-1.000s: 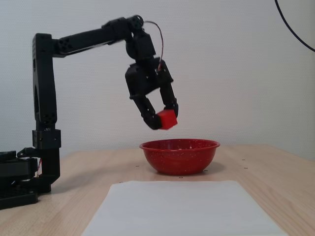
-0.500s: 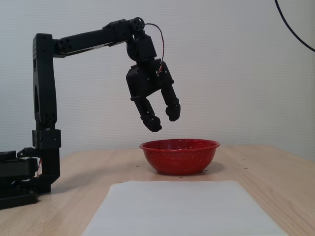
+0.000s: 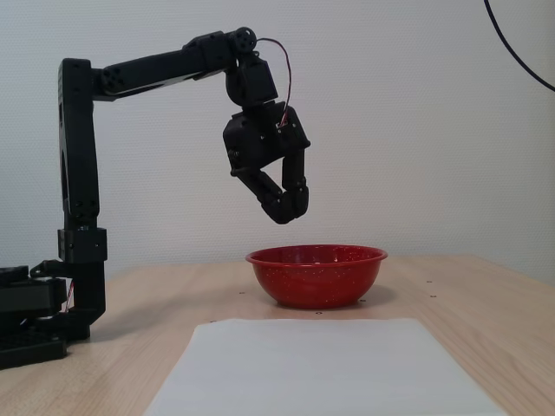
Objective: Grasp the red cube and put it in the red bowl.
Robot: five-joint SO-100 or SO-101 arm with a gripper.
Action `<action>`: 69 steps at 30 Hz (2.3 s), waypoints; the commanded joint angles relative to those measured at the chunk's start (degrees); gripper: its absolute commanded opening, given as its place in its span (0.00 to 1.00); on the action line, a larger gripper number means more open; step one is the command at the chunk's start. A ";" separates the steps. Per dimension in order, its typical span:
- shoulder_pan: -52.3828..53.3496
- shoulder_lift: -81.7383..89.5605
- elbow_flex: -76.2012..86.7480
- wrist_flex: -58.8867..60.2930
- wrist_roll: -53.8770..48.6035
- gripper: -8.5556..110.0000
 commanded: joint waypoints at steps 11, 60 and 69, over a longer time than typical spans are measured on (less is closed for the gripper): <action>-7.56 22.06 4.57 1.67 1.05 0.07; -25.49 92.81 109.25 -51.50 -1.76 0.07; -25.93 93.52 109.25 -41.22 -5.36 0.07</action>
